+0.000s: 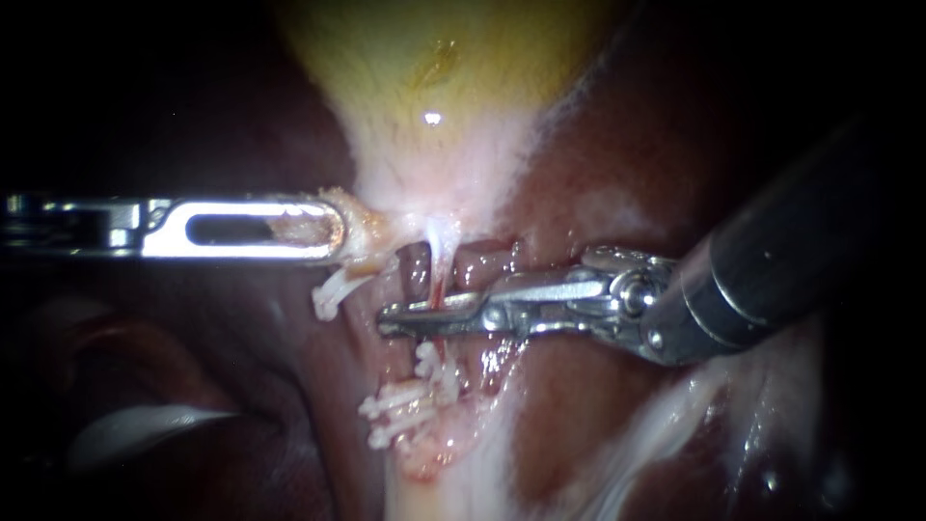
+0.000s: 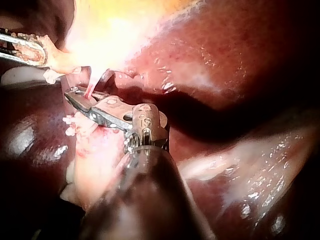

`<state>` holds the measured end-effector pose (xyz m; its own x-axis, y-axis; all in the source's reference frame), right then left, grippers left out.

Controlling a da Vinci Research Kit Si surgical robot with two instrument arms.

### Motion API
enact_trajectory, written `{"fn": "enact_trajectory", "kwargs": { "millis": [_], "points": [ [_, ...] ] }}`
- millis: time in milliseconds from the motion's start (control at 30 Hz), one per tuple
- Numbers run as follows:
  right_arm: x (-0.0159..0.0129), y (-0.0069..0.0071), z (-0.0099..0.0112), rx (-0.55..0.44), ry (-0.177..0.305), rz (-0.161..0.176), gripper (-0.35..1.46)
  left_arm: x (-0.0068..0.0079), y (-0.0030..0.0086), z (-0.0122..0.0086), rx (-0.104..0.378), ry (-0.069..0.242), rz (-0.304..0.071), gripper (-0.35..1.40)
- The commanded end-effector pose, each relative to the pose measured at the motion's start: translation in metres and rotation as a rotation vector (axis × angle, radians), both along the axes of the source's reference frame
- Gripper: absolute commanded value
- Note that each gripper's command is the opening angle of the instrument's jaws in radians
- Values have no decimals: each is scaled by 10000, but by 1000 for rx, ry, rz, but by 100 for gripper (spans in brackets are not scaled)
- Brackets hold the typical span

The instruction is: Going back third clip right tube

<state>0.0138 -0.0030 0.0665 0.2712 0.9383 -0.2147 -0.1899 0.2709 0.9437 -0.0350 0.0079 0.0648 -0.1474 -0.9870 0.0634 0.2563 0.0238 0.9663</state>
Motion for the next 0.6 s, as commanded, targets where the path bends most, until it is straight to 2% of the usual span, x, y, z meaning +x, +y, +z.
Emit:
{"fn": "enact_trajectory", "kwargs": {
  "millis": [33,233,300,367,467,500,600],
  "points": [
    [0,0,0,0,0,0,-35,0,0,1,0,1,0,-35],
    [0,0,0,-1,-2,2,-35,0,1,1,0,0,0,-35],
    [0,1,0,8,3,-3,-35,0,1,1,0,0,0,-35],
    [0,0,1,-26,8,-15,-35,0,1,1,0,0,0,-35],
    [1,-2,2,-72,22,-25,-12,0,0,1,0,0,0,-35],
    [1,-2,2,-95,27,-31,2,0,0,1,0,0,0,-35],
    [4,-4,4,-169,41,-51,21,0,0,1,0,0,0,-35]
  ]
}}
